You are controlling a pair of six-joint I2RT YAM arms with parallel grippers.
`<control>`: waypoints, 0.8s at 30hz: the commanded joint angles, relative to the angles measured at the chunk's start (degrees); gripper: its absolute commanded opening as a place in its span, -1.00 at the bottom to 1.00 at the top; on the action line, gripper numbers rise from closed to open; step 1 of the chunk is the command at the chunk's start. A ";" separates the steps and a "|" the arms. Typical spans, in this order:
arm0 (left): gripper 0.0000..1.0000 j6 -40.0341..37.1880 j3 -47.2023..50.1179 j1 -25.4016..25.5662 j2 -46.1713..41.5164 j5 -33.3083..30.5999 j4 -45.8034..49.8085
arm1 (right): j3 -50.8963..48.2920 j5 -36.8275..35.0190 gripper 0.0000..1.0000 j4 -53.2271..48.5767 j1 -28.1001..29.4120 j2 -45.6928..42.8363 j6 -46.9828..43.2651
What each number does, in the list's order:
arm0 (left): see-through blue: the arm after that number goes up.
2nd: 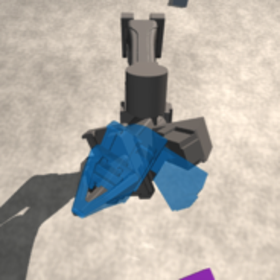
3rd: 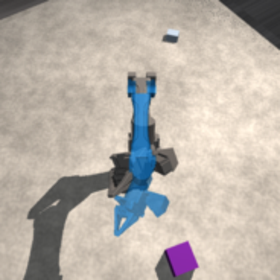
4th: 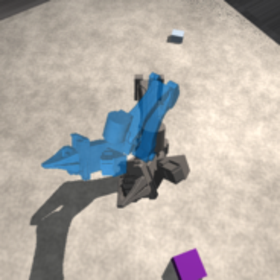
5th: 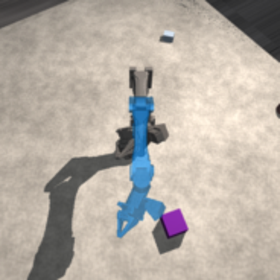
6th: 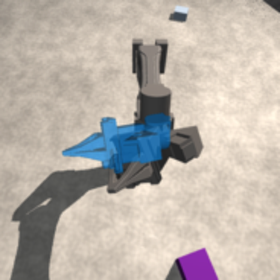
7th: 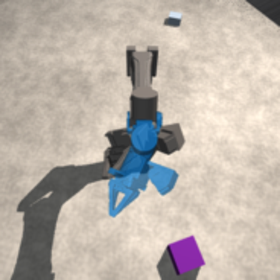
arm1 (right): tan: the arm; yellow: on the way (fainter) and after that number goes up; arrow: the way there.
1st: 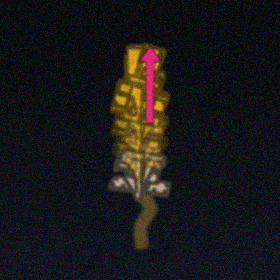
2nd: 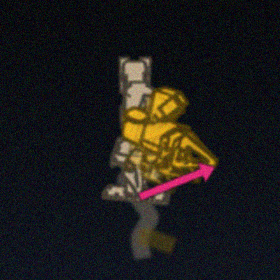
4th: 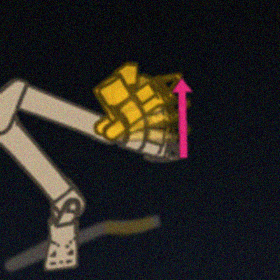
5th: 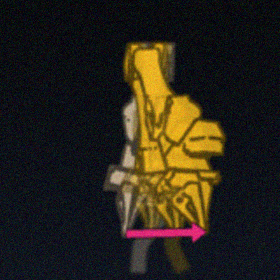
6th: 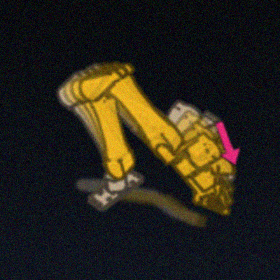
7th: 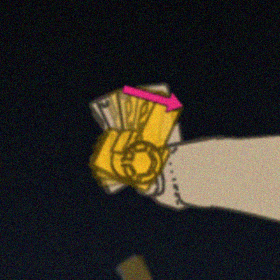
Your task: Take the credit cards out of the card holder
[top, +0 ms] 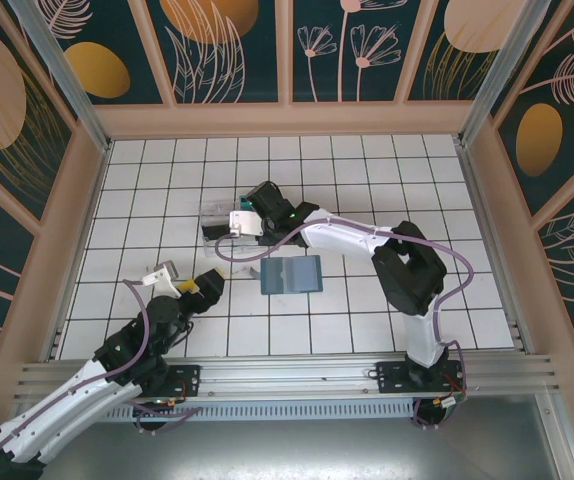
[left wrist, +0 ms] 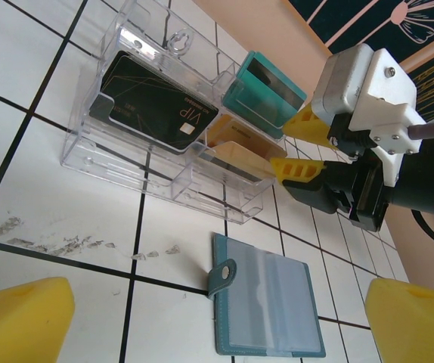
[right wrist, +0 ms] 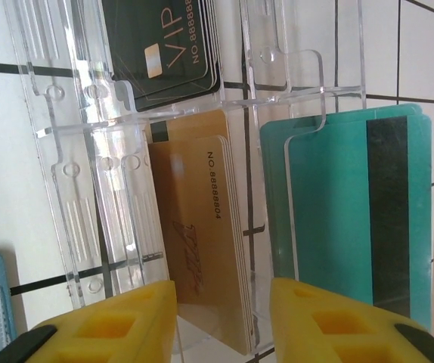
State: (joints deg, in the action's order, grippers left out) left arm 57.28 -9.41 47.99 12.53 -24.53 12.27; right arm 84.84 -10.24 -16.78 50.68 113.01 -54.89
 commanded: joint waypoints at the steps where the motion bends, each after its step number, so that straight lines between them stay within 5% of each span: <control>1: 0.97 -0.31 0.27 -0.10 0.47 -1.13 0.03 | 1.81 3.11 -0.18 -1.16 -0.22 0.21 2.19; 7: 0.97 -0.39 0.27 -0.09 1.00 -1.11 -0.32 | 1.59 7.07 -0.16 -2.59 -0.19 0.17 3.18; 24: 0.97 -0.24 0.27 -0.09 1.35 -1.30 -0.14 | 1.52 -6.65 -0.16 8.87 -1.36 3.53 5.68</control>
State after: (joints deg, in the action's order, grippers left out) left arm 57.28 -9.41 47.99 13.67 -24.64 12.25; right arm 85.14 -13.52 -10.90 49.93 115.68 -50.72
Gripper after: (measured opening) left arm 0.985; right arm 0.420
